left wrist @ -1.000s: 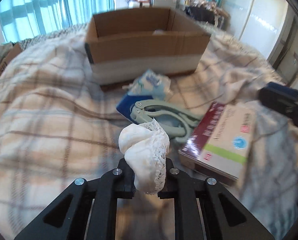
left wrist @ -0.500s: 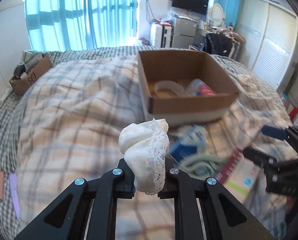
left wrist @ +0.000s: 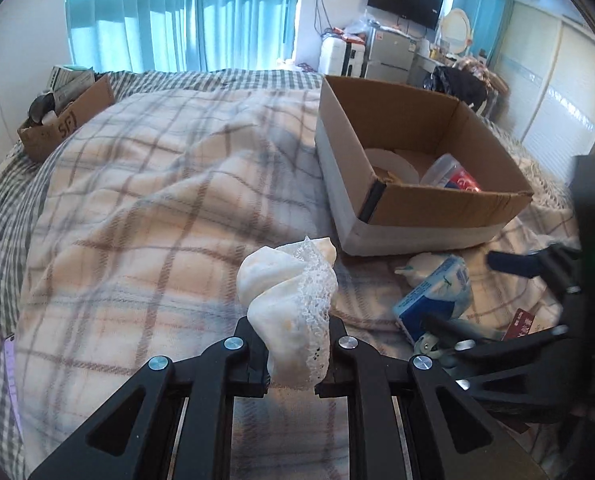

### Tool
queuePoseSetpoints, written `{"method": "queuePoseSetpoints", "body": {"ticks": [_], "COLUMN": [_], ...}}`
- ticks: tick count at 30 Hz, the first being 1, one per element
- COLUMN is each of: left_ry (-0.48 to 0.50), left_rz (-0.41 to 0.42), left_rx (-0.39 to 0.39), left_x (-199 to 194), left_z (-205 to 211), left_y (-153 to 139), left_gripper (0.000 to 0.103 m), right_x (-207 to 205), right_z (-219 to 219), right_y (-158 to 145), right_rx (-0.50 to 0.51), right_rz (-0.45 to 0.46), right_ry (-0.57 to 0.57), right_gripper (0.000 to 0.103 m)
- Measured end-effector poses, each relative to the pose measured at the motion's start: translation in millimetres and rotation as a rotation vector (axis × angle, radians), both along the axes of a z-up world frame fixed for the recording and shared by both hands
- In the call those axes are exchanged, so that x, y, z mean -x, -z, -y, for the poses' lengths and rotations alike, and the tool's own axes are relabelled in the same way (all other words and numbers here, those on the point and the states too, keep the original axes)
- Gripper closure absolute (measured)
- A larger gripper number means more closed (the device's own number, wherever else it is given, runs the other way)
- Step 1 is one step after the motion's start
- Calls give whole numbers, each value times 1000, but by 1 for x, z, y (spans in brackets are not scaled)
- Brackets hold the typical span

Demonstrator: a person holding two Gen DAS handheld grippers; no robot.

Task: Organize objects
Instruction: 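Grasp the blue tissue pack with the right tool while the left tool holds the cloth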

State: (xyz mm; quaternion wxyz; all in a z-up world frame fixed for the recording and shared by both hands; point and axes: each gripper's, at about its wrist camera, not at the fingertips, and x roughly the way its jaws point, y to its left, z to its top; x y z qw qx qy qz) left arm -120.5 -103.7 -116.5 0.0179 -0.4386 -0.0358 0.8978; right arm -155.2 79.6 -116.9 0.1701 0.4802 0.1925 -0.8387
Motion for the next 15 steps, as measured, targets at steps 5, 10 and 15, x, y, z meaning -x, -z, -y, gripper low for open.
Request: {"method": "queuePoseSetpoints", "body": {"ticks": [5, 10, 15], "left_ry": [5, 3, 8], "left_rz": [11, 20, 39], "left_rx": [-41, -73, -66], "left_x": [3, 4, -1], "left_z": [5, 8, 3], "left_y": [5, 8, 12], "left_gripper": [89, 89, 89], "right_x": [1, 5, -5], "right_z": [18, 17, 1], "right_y": [26, 32, 17], "right_rx": [-59, -83, -7], "right_rz": [75, 66, 35], "right_ry": [-52, -20, 20], "right_gripper": [14, 14, 27]}}
